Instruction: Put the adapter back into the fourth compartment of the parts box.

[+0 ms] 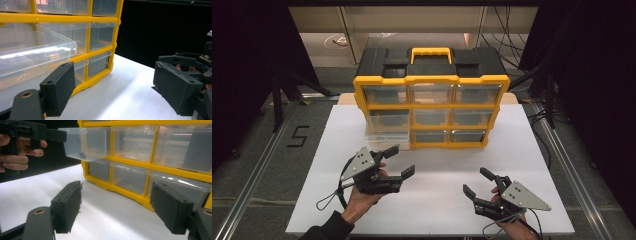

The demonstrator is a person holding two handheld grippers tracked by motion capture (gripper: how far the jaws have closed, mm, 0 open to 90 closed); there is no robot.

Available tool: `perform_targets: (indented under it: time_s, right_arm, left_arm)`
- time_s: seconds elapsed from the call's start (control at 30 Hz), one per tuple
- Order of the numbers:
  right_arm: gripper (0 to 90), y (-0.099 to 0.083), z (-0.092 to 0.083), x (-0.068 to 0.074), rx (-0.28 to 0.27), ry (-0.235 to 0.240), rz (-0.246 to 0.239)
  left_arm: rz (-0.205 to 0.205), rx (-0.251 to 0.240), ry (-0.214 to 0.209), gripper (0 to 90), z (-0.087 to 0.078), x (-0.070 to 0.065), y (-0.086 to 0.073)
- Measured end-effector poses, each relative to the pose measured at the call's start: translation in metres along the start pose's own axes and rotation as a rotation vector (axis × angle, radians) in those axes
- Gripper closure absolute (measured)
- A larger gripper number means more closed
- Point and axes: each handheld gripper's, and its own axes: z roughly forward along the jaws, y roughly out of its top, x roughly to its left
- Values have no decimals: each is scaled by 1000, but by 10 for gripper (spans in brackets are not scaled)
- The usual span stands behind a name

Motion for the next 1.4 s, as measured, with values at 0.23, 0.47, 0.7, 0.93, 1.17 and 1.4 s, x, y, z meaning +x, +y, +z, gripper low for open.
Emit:
perform_targets:
  time_s: [0.23,0.47,0.7,0.93,1.17,1.4]
  right_arm:
    - [263,0,0,0,-1,1,0]
    - [263,0,0,1,0,1,-1]
    - [262,0,0,1,0,2,-4]
    - [263,0,1,1,0,2,-4]
    - [262,0,1,1,2,2,-5]
    - [263,0,1,1,1,2,-7]
  left_arm:
    - [11,3,-11,175,-1,-4,-5]
    - [15,-2,-10,175,-4,-5,-9]
    - [33,-7,-11,175,-9,-7,-13]
    - [41,-2,-11,174,-14,-8,-15]
    - [38,0,-20,170,-19,-8,-18]
    - [38,11,-18,166,-21,-5,-24]
